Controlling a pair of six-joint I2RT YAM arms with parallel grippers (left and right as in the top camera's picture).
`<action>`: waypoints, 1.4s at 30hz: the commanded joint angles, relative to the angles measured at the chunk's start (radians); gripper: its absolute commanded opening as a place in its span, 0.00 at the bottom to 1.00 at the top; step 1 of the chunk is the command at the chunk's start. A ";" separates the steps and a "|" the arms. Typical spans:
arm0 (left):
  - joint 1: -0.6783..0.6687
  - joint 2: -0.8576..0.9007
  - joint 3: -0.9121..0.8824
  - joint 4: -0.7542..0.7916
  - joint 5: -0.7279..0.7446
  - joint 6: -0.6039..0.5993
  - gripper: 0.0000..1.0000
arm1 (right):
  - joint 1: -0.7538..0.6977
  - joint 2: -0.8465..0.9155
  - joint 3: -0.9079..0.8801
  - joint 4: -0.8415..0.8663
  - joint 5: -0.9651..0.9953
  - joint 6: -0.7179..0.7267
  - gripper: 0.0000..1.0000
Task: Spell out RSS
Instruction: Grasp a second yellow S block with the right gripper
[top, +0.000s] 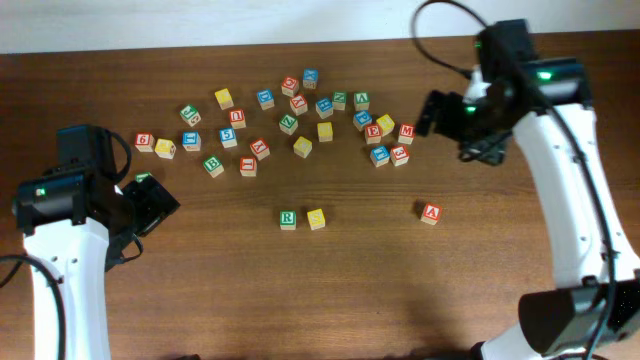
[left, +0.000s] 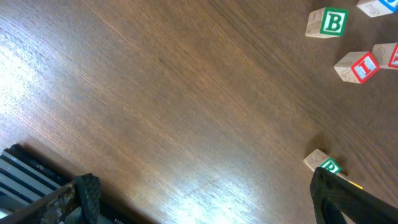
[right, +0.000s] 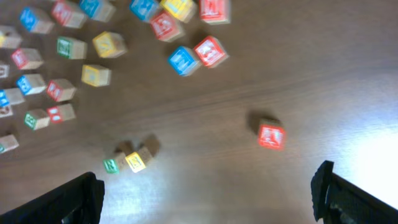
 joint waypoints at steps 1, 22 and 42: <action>0.003 0.000 0.006 0.002 0.008 0.009 0.99 | 0.098 0.043 -0.008 0.122 -0.037 -0.015 0.98; 0.003 0.000 0.006 0.002 0.008 0.009 0.99 | 0.339 0.632 -0.010 0.816 0.171 -0.098 0.65; 0.003 0.000 0.006 0.002 0.008 0.009 0.99 | 0.377 0.569 0.022 0.814 0.227 -0.098 0.20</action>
